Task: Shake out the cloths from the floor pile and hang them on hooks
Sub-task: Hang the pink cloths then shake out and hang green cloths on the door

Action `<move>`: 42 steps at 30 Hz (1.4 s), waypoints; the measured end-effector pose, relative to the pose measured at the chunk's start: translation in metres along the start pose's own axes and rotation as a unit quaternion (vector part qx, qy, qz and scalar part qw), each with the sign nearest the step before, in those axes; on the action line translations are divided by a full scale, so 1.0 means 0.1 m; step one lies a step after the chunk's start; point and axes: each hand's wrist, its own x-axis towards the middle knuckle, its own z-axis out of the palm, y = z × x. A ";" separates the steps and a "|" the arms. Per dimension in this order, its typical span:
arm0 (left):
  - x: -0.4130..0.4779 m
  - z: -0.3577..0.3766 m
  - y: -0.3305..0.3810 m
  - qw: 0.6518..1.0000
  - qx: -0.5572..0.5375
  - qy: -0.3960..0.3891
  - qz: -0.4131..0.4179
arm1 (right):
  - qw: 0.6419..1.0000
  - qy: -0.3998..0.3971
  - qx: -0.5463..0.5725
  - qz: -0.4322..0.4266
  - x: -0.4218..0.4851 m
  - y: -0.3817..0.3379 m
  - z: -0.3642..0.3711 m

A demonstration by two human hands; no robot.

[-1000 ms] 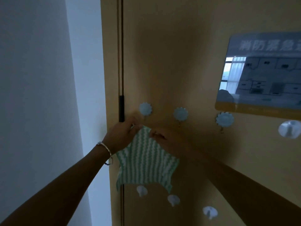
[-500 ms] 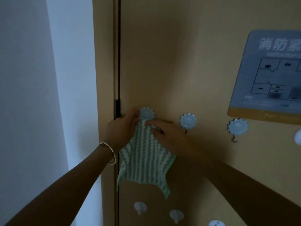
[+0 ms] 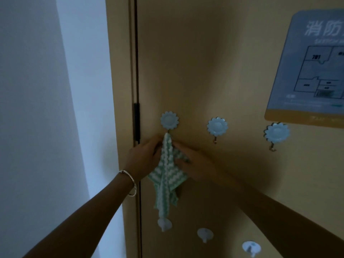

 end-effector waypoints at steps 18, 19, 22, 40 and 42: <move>-1.14 0.61 0.90 0.932 0.081 -0.210 -0.285 | 0.981 -0.192 -0.020 -0.030 -1.14 0.48 0.08; -1.22 0.62 1.01 0.922 0.091 -0.225 -0.302 | 0.979 -0.201 -0.001 -0.032 -1.23 0.53 0.05; -1.42 0.61 1.39 0.913 0.103 -0.208 -0.334 | 0.974 -0.219 0.016 -0.057 -1.44 0.71 0.00; -3.55 -0.56 2.99 0.812 0.130 -0.187 -0.537 | 0.860 -0.437 -0.058 -0.257 -2.67 -0.31 0.49; -3.82 -0.75 3.22 0.805 0.137 -0.169 -0.552 | 0.854 -0.439 -0.063 -0.273 -2.88 -0.55 0.55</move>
